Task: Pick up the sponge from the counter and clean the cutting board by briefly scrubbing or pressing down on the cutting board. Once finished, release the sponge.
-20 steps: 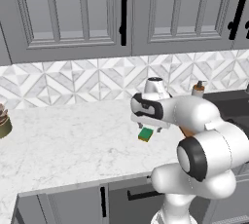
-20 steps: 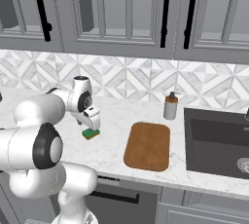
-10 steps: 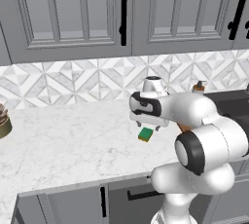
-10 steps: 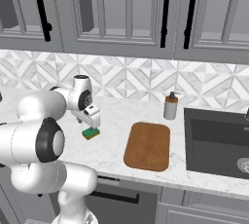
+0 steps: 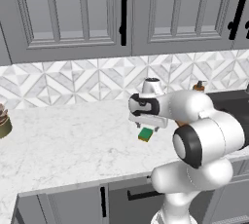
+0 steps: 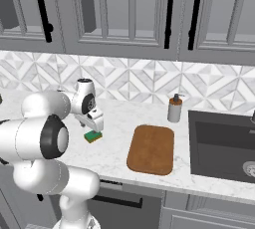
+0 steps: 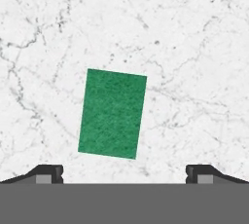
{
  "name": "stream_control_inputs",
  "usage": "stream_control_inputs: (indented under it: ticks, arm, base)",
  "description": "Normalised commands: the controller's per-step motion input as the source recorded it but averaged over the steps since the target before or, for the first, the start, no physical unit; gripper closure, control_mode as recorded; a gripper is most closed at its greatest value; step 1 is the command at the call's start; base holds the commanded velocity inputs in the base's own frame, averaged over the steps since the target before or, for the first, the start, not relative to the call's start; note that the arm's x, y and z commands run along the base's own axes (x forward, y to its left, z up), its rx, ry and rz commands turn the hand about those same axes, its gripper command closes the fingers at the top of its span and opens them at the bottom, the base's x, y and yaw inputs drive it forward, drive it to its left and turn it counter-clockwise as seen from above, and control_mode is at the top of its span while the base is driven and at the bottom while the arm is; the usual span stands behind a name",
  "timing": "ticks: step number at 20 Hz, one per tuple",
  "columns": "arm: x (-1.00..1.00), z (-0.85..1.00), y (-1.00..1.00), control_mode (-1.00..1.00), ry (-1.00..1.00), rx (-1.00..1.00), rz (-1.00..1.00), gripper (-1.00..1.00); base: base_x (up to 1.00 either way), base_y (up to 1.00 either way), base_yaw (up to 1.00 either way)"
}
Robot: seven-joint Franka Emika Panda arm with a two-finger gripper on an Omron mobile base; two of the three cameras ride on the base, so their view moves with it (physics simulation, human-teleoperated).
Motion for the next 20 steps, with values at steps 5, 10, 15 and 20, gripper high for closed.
stream_control_inputs:
  ticks: [5,10,15,20]
  arm:
    - [0.00,-0.03,0.00,-1.00,0.02,0.00,0.00,-1.00]
    - [0.00,0.00,0.00,-1.00,0.01,0.00,-0.01,-1.00]
    - [0.00,-0.07,0.00,-1.00,0.02,0.00,-0.01,-1.00]
    - [0.00,-0.16,0.00,-1.00,0.05,0.00,-0.02,-1.00]
  base:
    - [0.00,0.00,0.00]
    - [0.00,0.00,0.00]
    - [0.00,0.00,0.00]
    - [0.00,0.00,0.00]
